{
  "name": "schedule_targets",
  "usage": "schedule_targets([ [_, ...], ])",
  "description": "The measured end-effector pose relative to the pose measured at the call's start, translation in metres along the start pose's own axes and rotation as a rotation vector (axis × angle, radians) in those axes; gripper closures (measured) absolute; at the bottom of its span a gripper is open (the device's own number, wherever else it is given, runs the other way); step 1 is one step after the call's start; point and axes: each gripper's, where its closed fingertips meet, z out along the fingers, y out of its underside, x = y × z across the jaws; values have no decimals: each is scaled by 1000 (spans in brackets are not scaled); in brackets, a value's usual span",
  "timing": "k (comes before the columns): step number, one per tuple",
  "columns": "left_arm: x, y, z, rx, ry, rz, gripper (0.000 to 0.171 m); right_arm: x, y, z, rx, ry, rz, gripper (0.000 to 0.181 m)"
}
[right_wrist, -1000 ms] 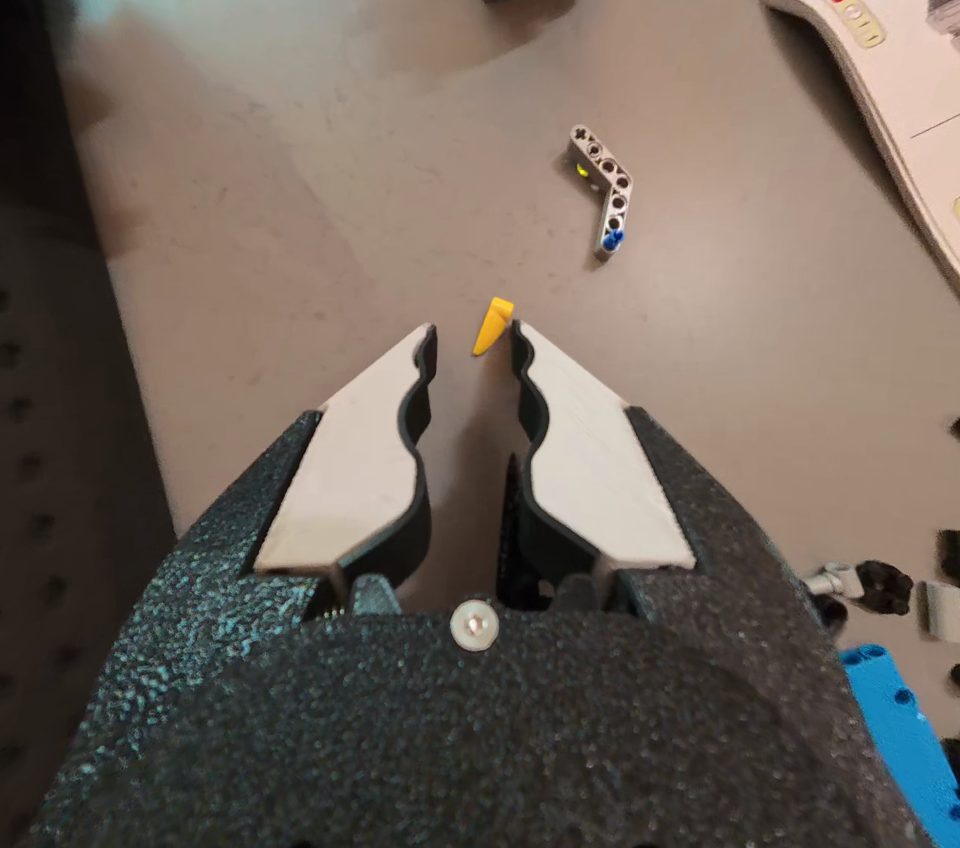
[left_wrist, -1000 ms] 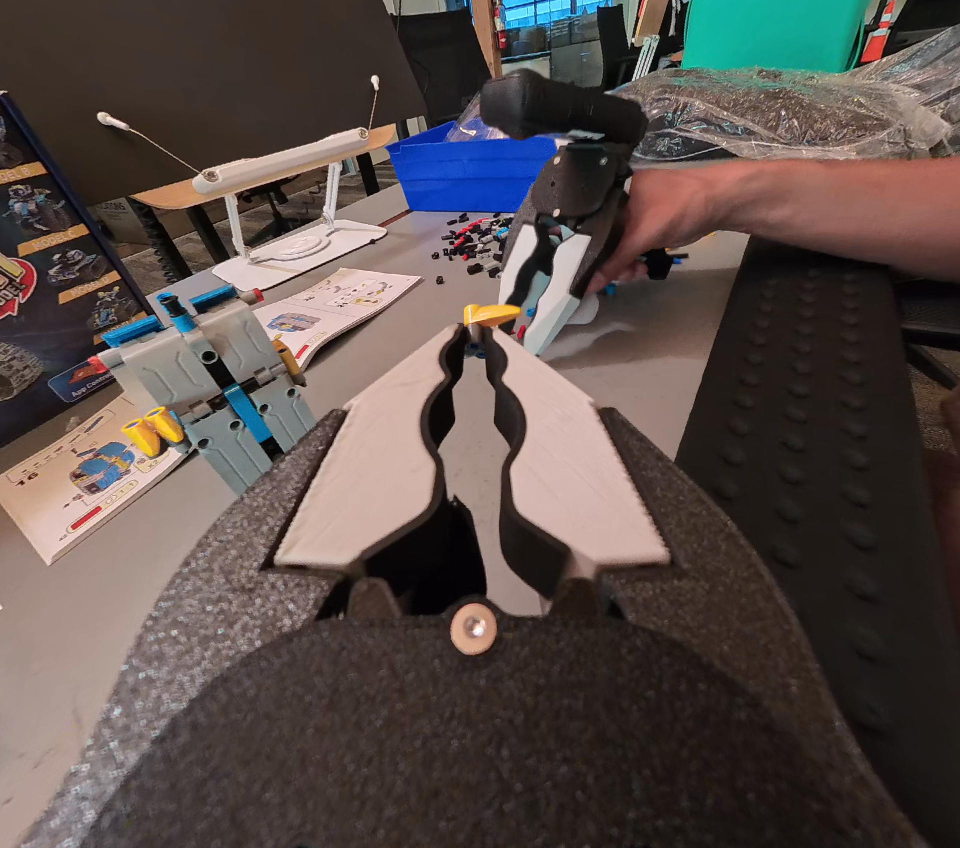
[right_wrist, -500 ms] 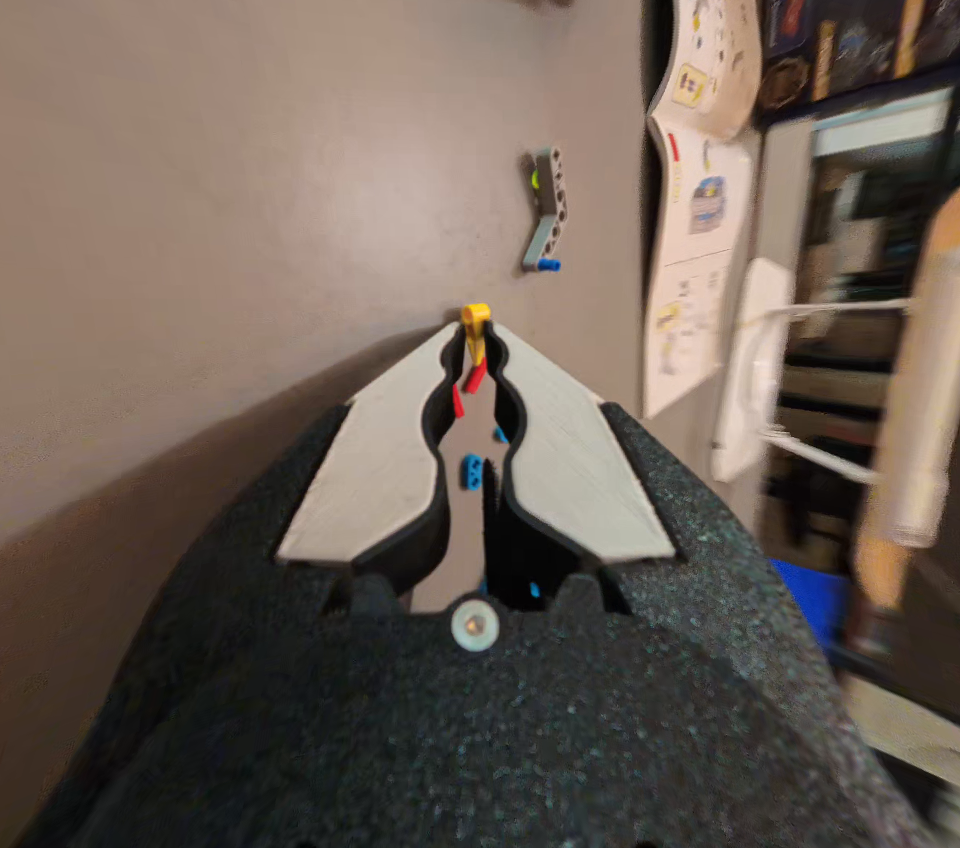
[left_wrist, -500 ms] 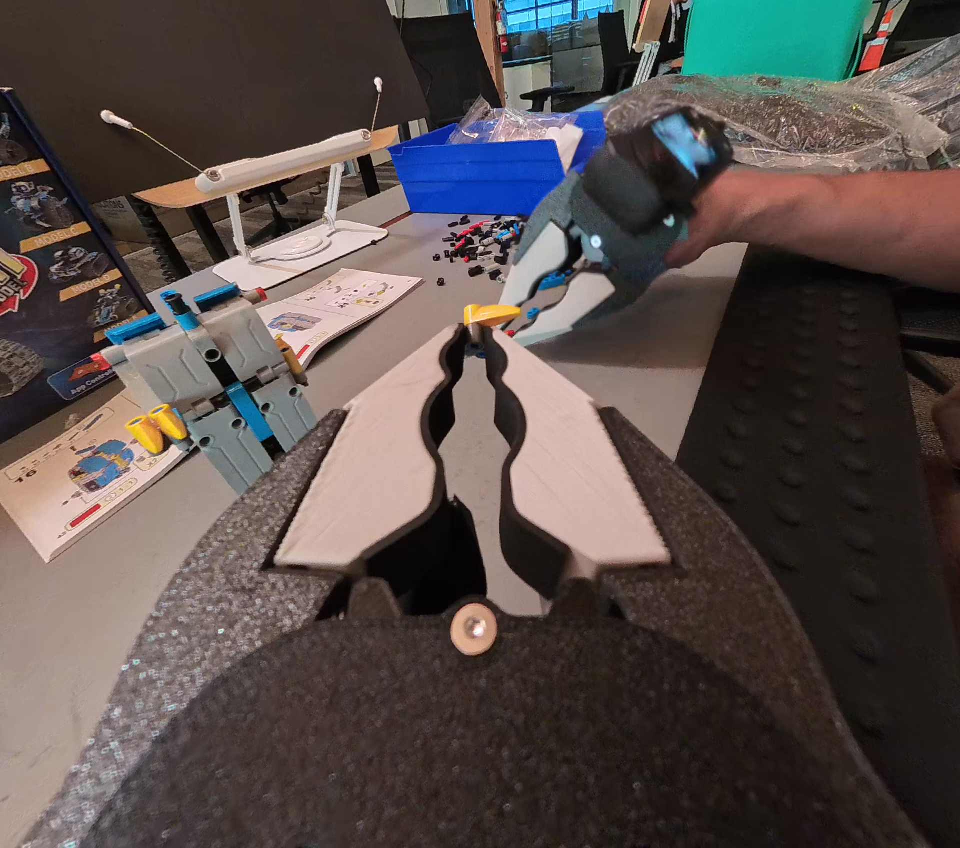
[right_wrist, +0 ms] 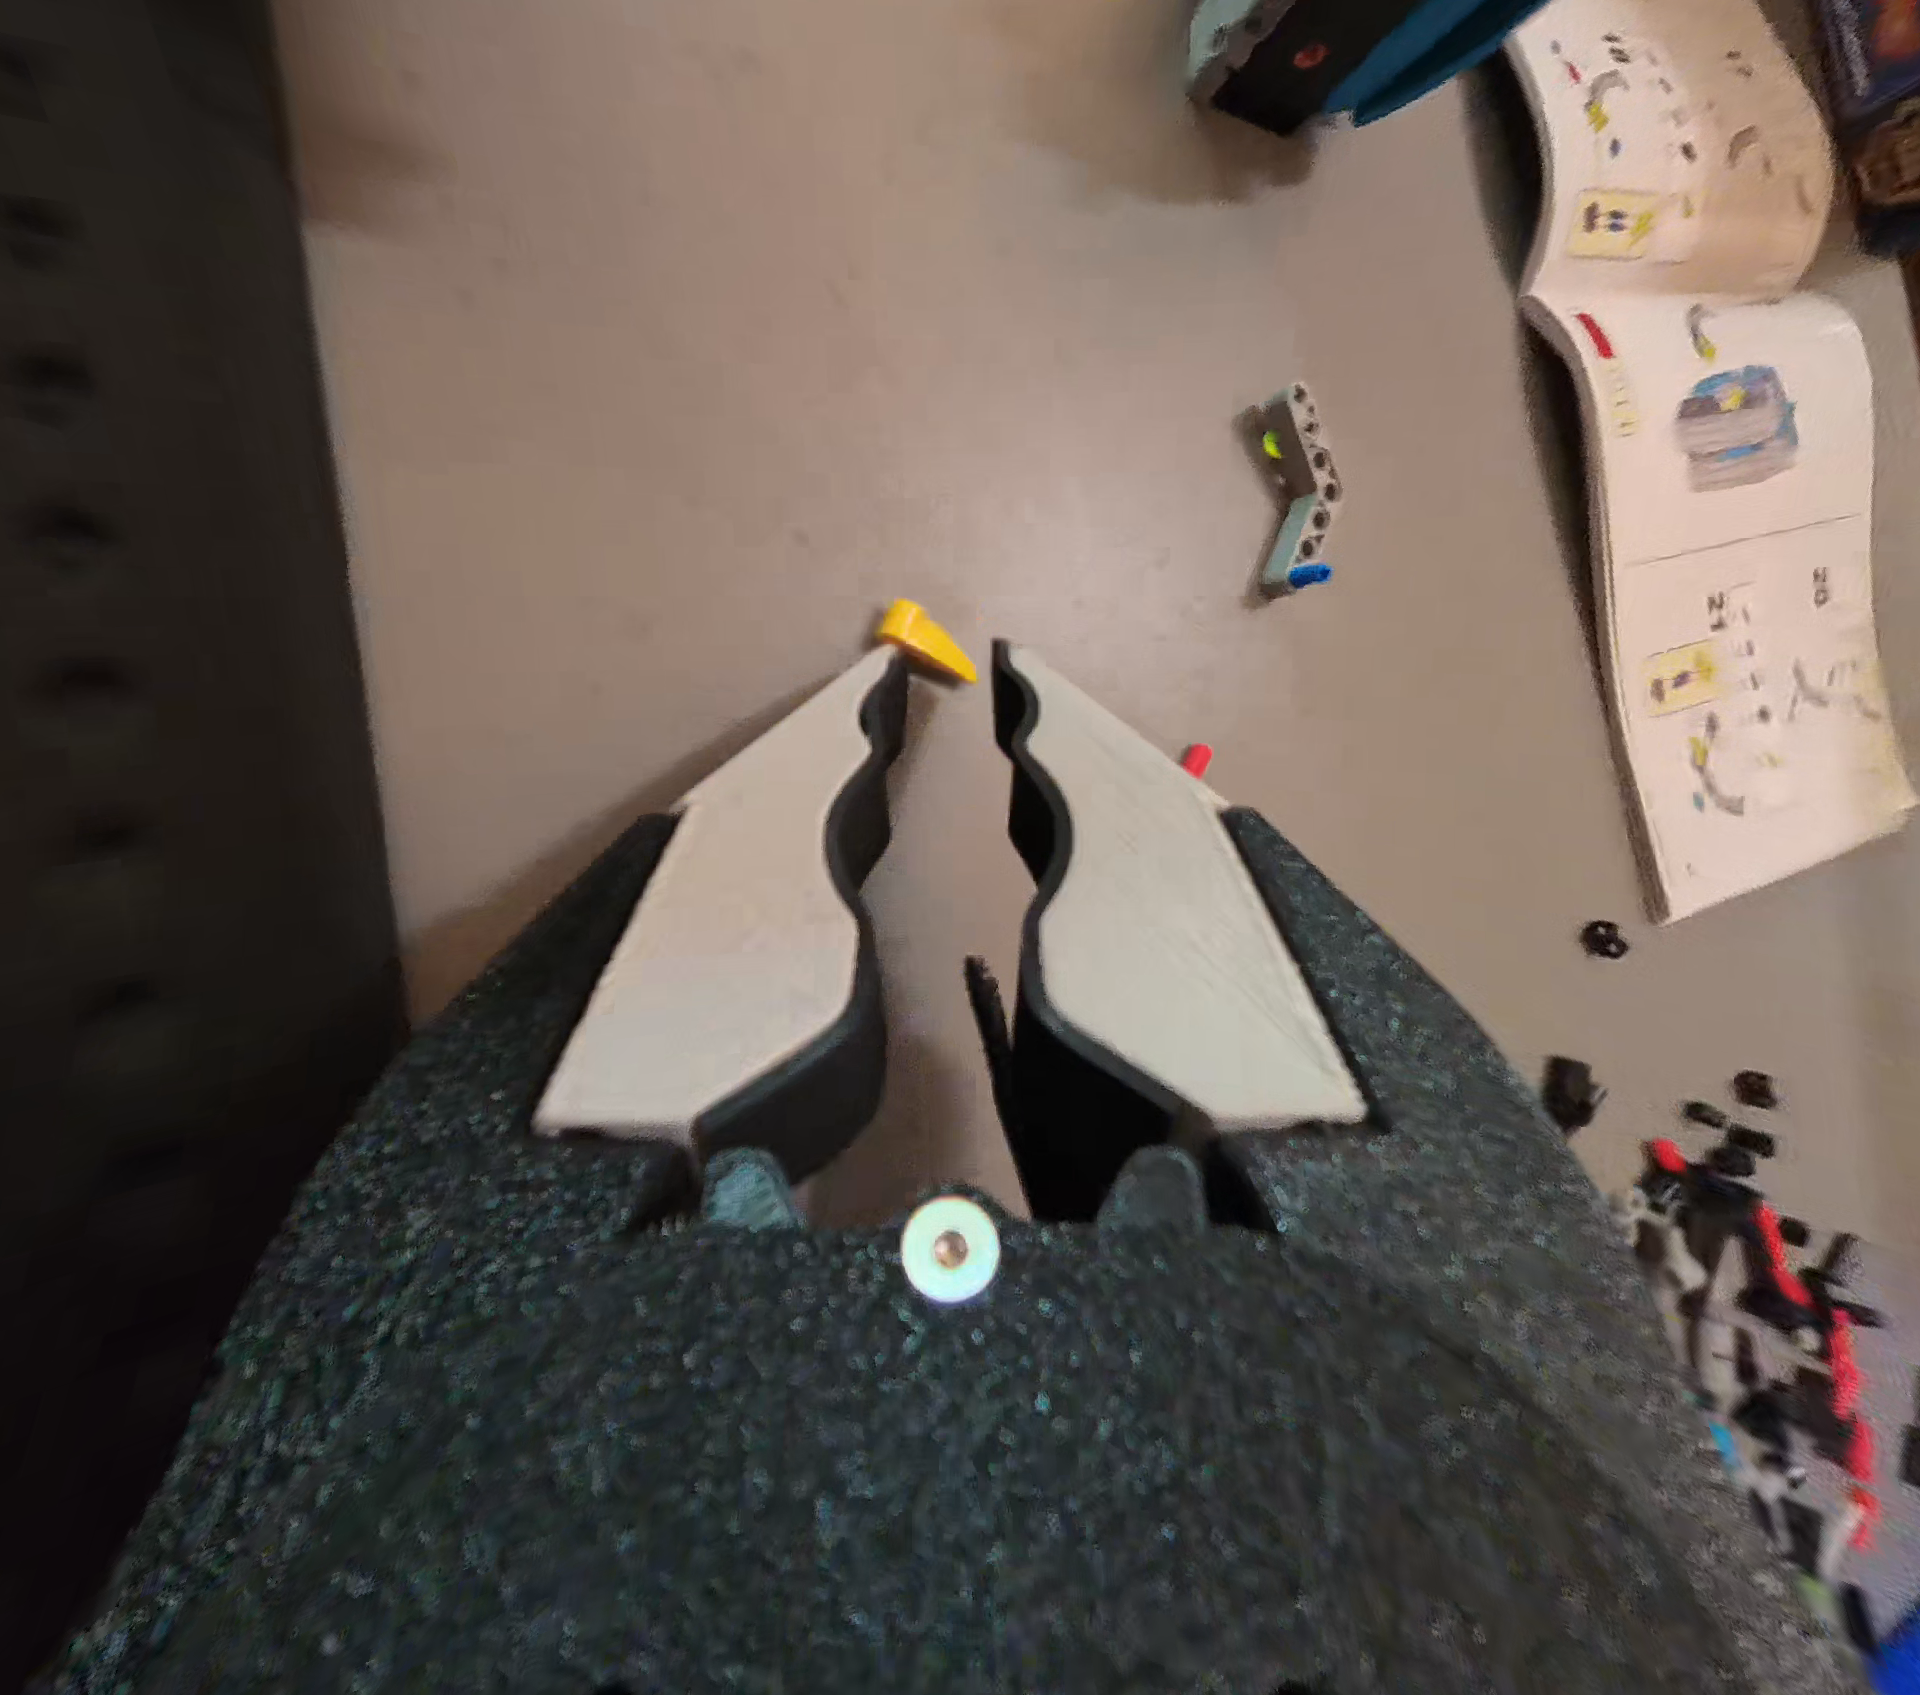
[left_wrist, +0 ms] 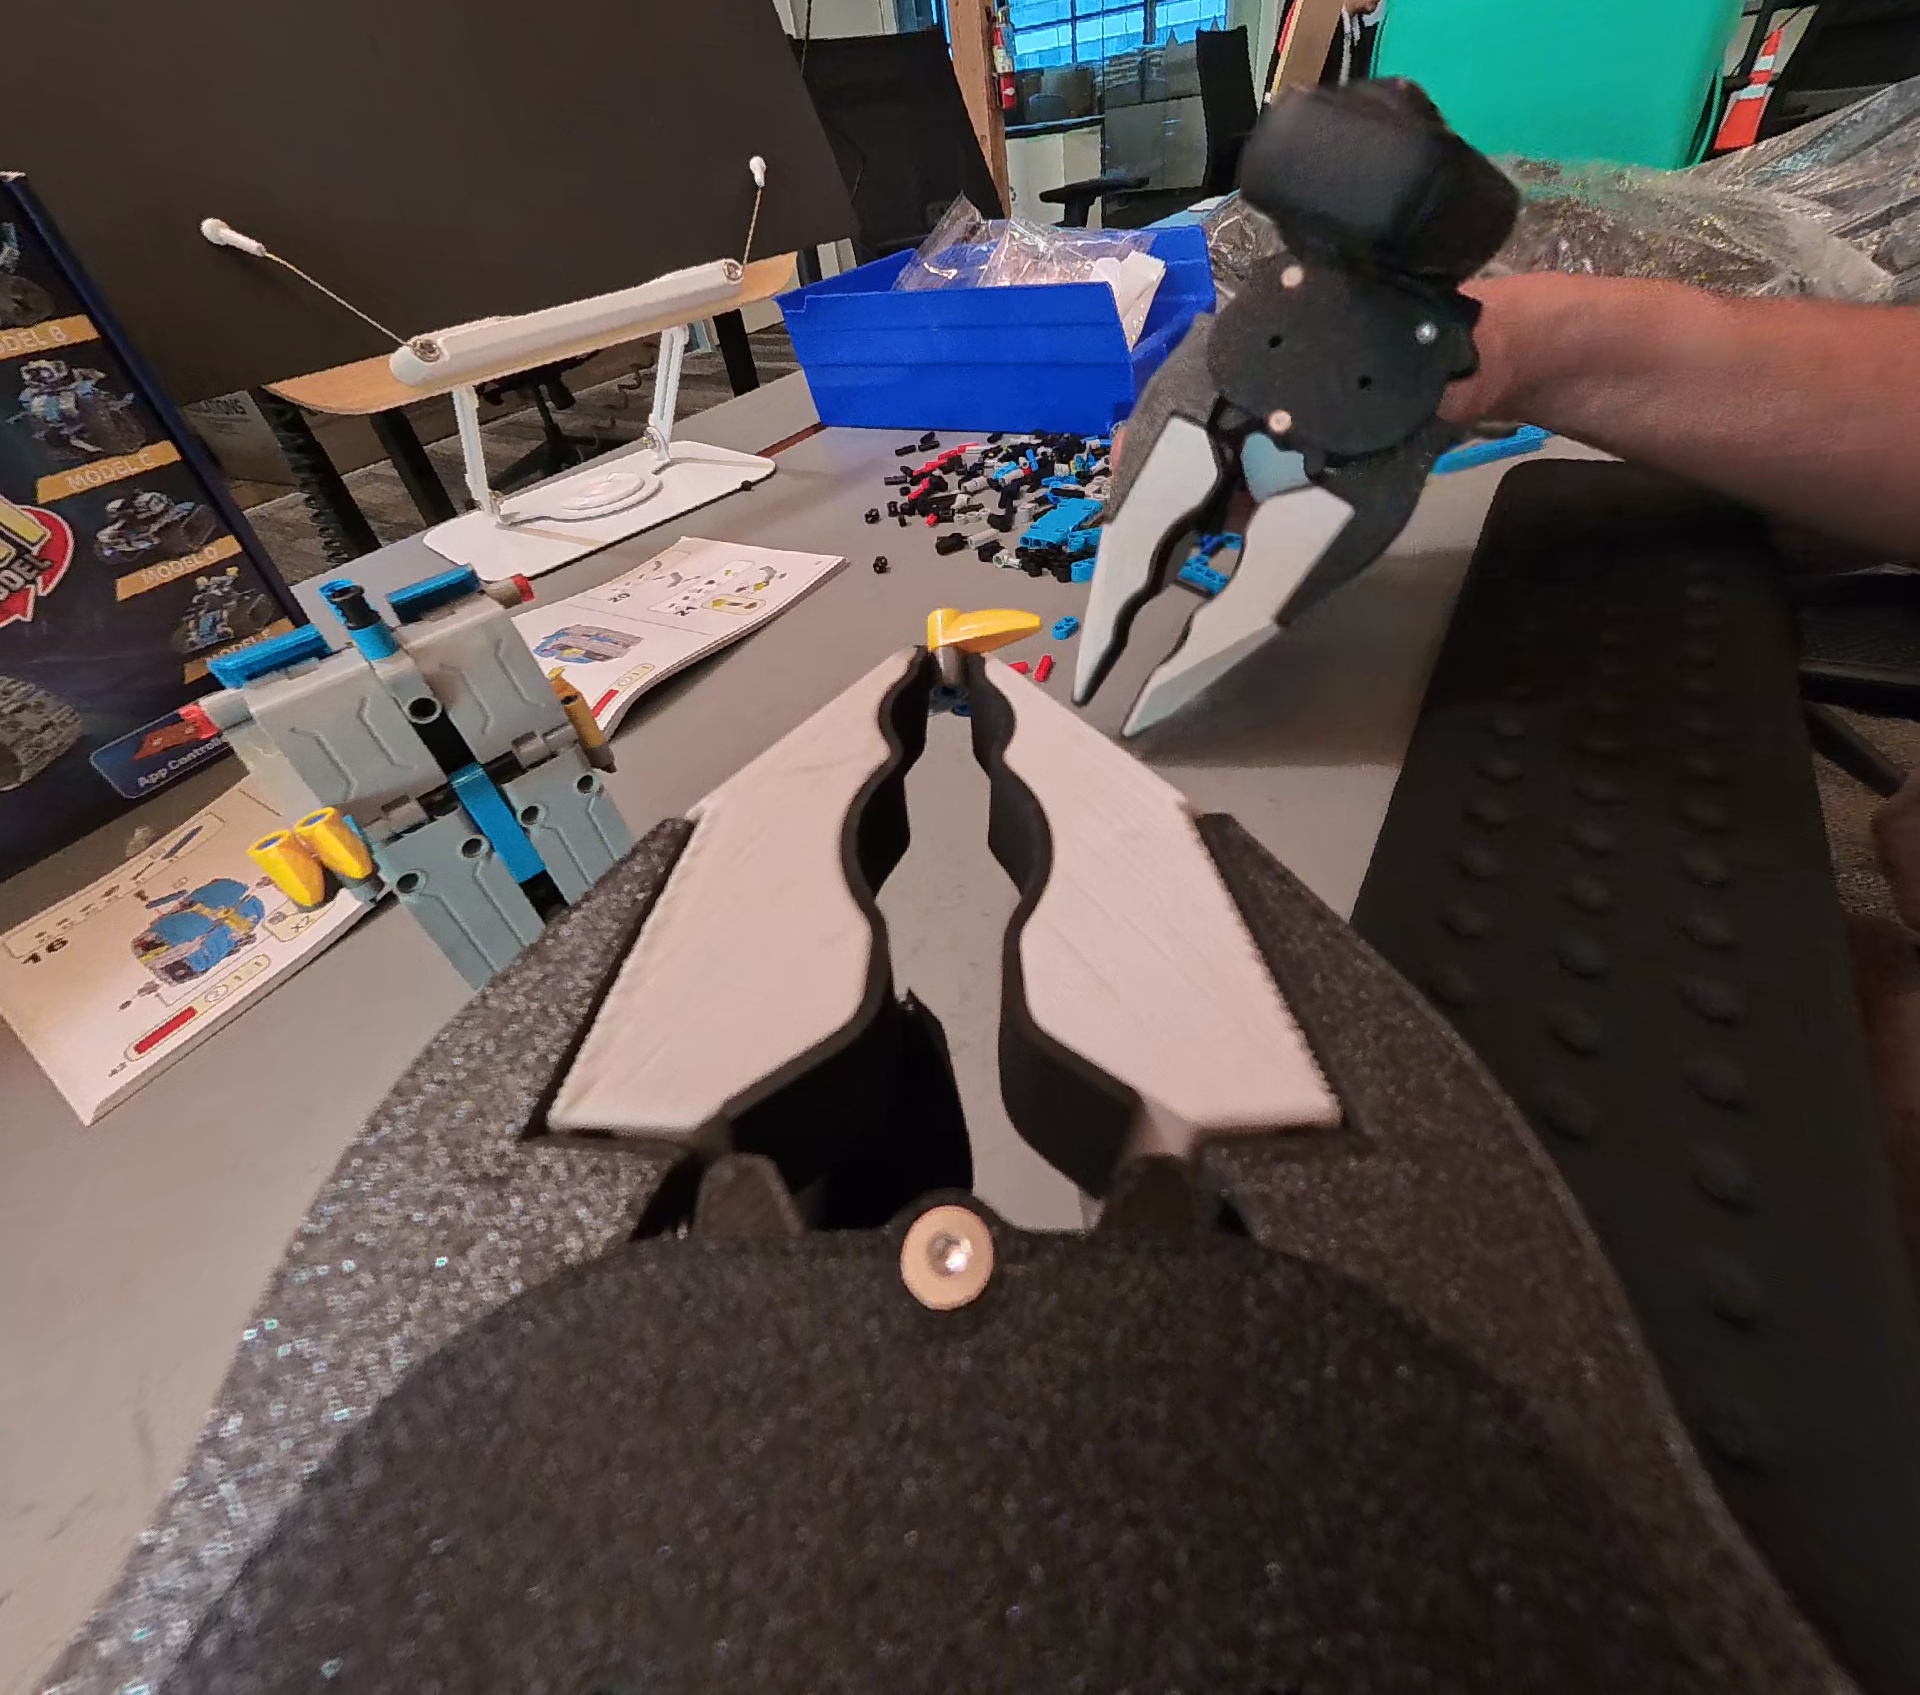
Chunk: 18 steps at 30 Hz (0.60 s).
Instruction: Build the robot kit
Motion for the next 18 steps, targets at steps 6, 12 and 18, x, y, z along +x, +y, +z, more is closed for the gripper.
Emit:
schedule_targets([
  [6,0,0,0,1,2,-2,165,10,2,9,54,-87,165,168],
  [12,0,0,0,1,3,0,164,9,-2,13,68,-149,169,168],
  [18,0,0,0,2,7,-4,165,0,0,9,99,-172,189,169],
])
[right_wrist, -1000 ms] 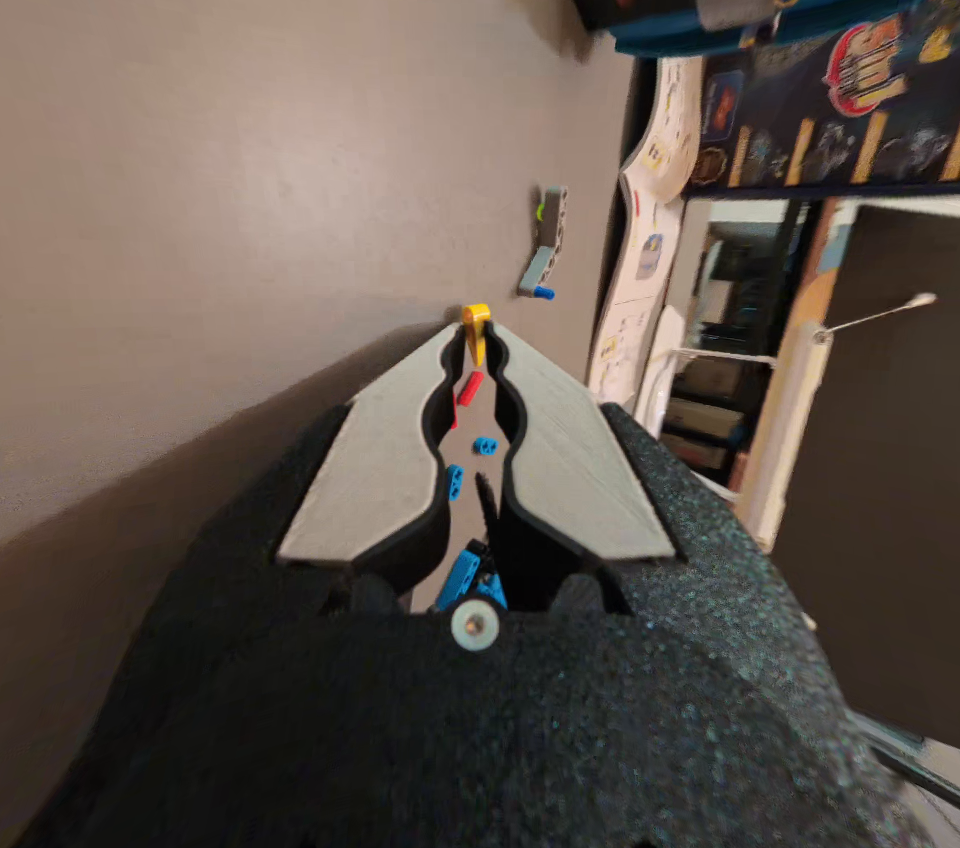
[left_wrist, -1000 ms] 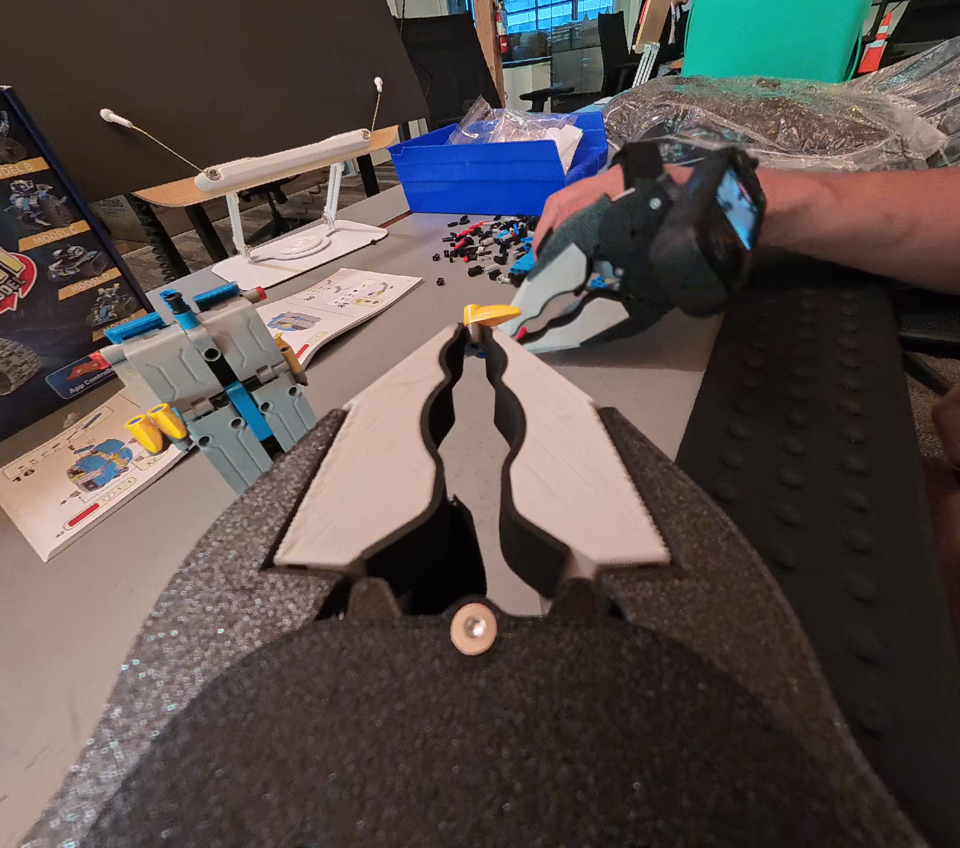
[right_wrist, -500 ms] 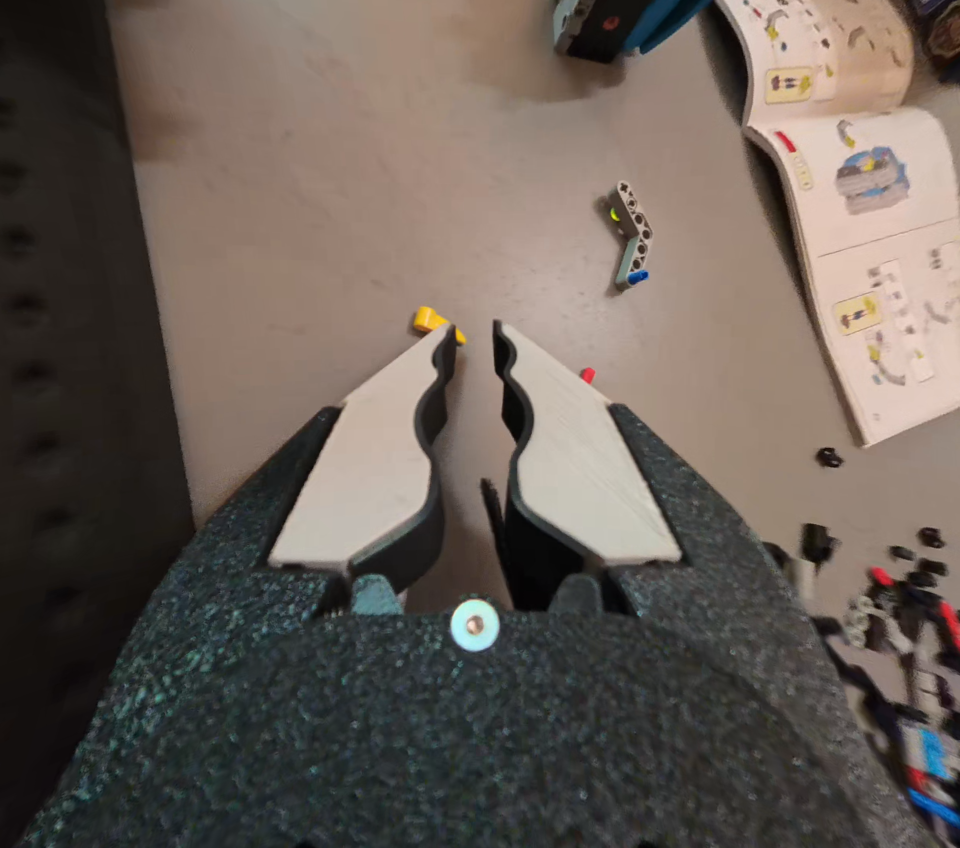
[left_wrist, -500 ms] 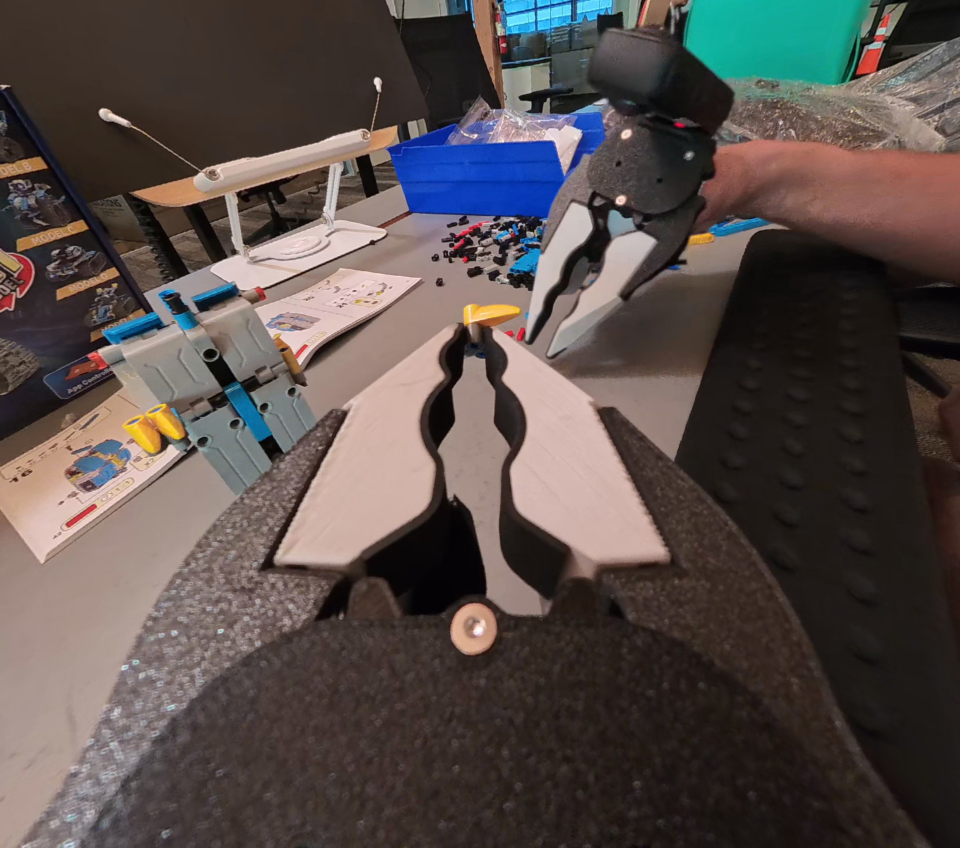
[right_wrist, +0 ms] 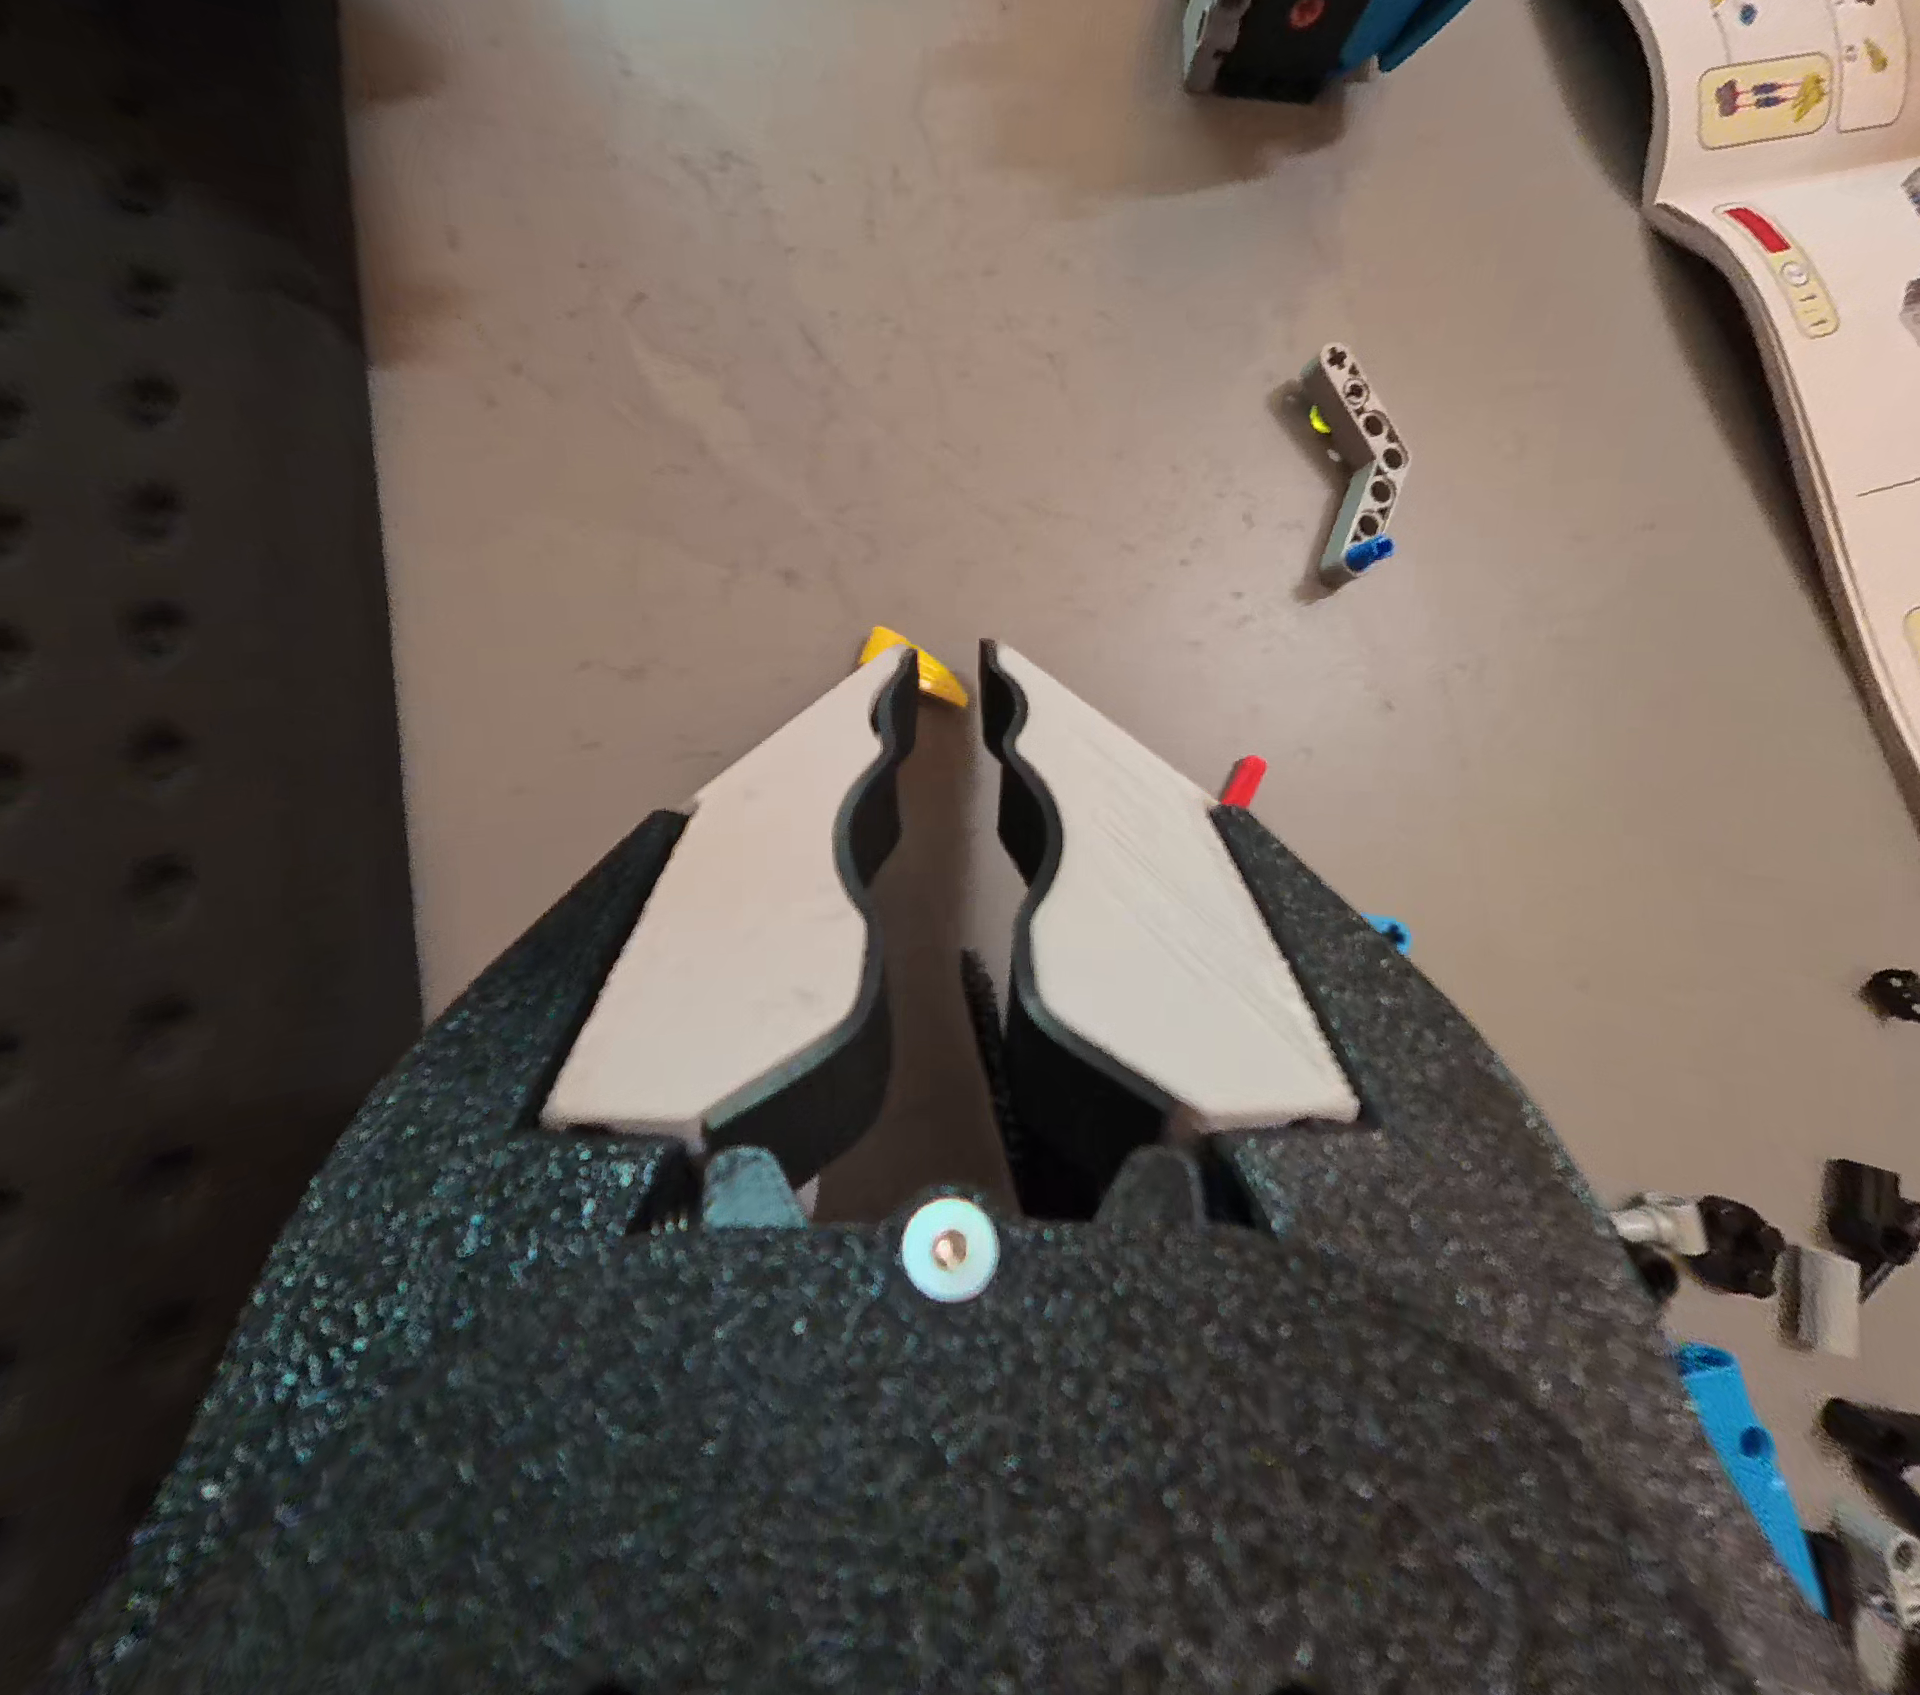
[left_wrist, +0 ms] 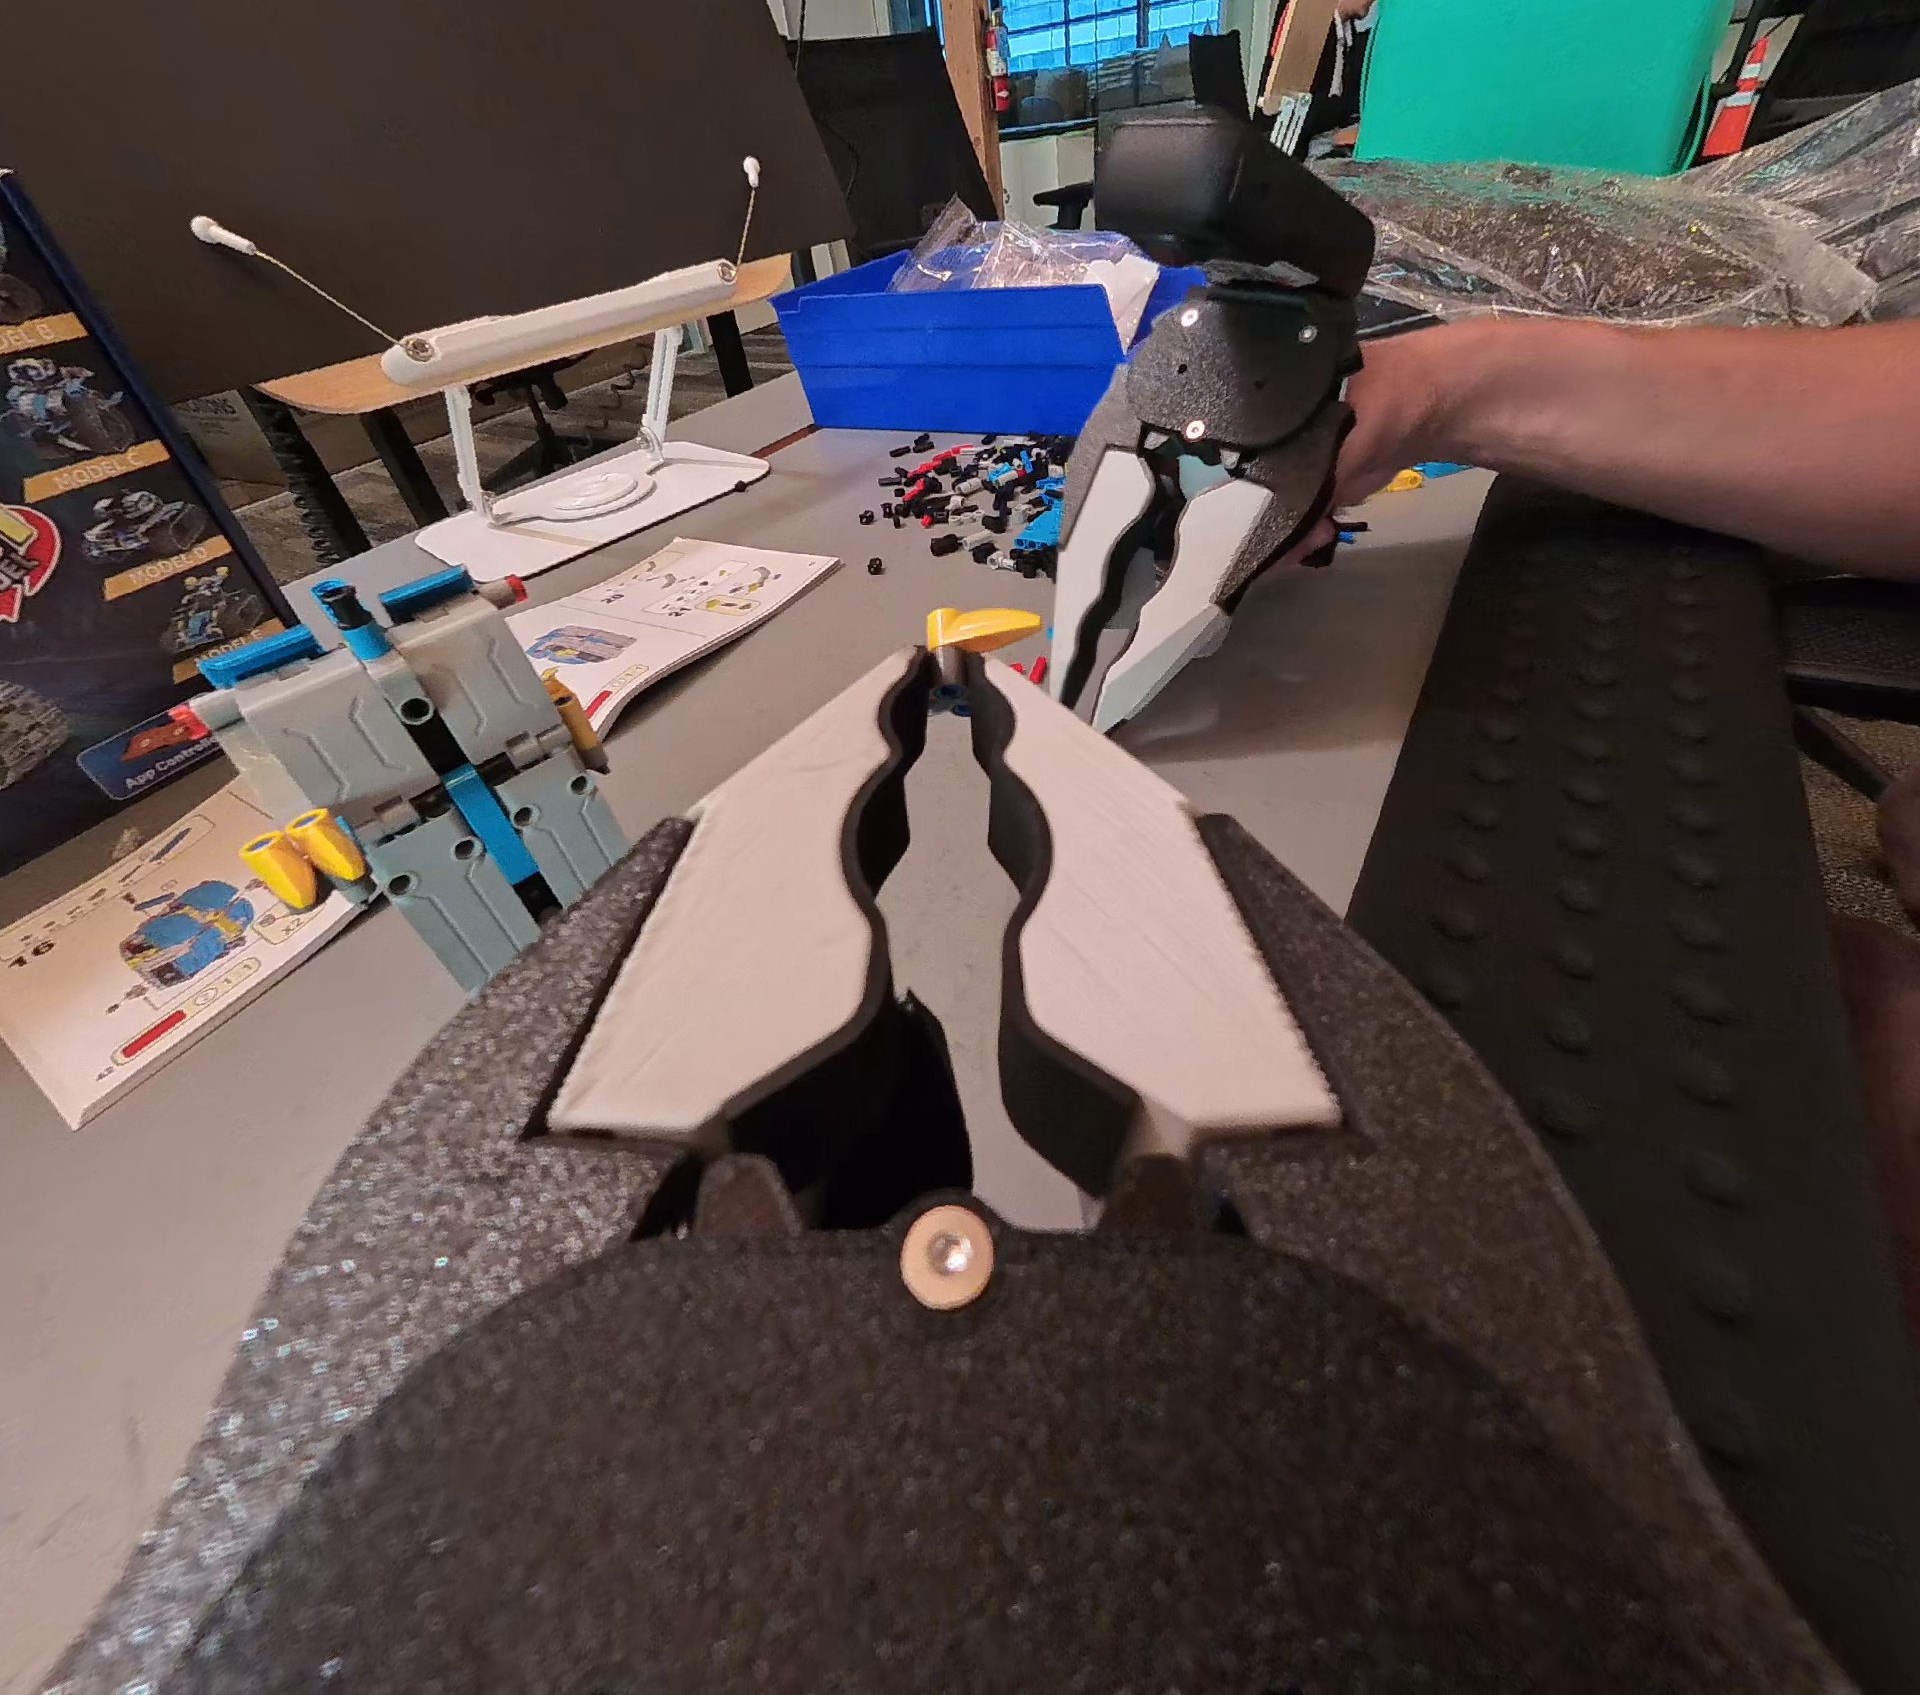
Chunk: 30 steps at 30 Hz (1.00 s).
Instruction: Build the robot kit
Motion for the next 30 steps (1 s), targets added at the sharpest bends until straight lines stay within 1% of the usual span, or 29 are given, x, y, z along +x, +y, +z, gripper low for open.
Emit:
schedule_targets([
  [2,0,0,0,-1,1,2,164,-2,2,-2,1,-20,18,169],
  [4,0,0,0,-2,1,3,164,-4,12,0,-39,-26,20,166],
  [5,0,0,0,-2,0,3,164,-5,10,-2,-17,-30,22,166],
  [9,0,1,1,-3,1,1,165,-8,12,-3,-22,-21,-1,164],
  [13,0,1,1,-3,2,-1,165,-16,1,-7,-12,-70,-70,164],
  [16,0,1,1,-4,4,-3,165,-18,-3,-7,-83,-112,-152,160],
  [20,0,1,1,-4,2,-1,165,-18,-1,-5,-244,-183,-269,159],
  [23,-1,1,1,-2,1,-2,165,-16,-2,0,-313,-216,-332,160],
  [26,0,0,0,4,5,-3,165,-16,8,6,-385,-261,-346,165],
  [27,0,-1,0,6,7,-3,165,-21,5,6,-365,-299,-326,174],
  [30,1,-2,-1,17,14,-5,165,-25,-2,7,-350,-357,-228,174],
])
